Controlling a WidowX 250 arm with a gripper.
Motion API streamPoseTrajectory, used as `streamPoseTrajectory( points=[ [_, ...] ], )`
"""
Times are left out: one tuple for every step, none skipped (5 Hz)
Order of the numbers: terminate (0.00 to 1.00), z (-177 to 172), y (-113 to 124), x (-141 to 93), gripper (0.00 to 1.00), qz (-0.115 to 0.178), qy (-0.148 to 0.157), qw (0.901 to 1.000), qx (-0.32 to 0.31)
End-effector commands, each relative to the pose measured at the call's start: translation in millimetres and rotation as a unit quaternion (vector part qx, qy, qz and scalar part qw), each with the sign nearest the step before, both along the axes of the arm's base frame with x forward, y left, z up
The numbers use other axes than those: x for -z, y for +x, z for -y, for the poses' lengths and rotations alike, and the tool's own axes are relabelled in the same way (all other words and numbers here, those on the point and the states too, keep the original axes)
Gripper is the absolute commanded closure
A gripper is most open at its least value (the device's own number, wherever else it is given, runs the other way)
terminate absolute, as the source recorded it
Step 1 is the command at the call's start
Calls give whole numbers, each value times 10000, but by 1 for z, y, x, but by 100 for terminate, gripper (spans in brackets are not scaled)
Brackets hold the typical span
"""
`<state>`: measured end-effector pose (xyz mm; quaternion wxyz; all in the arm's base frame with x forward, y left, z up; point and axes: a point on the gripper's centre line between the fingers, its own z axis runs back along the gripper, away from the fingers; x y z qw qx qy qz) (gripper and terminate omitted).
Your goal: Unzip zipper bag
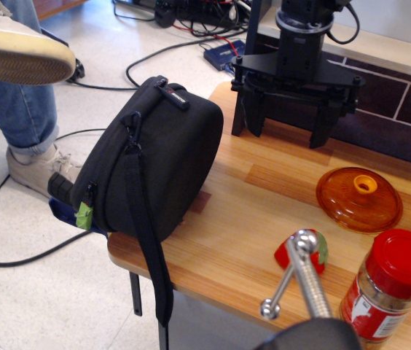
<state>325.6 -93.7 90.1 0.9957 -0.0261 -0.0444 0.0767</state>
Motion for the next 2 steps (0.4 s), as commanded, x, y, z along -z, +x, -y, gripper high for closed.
streamPoseTrajectory(
  points=[
    [0, 0, 0, 0, 0, 0, 0, 10000, 0],
    [0, -5, -26, -30, 0, 17, -293, 9994, 196]
  ],
)
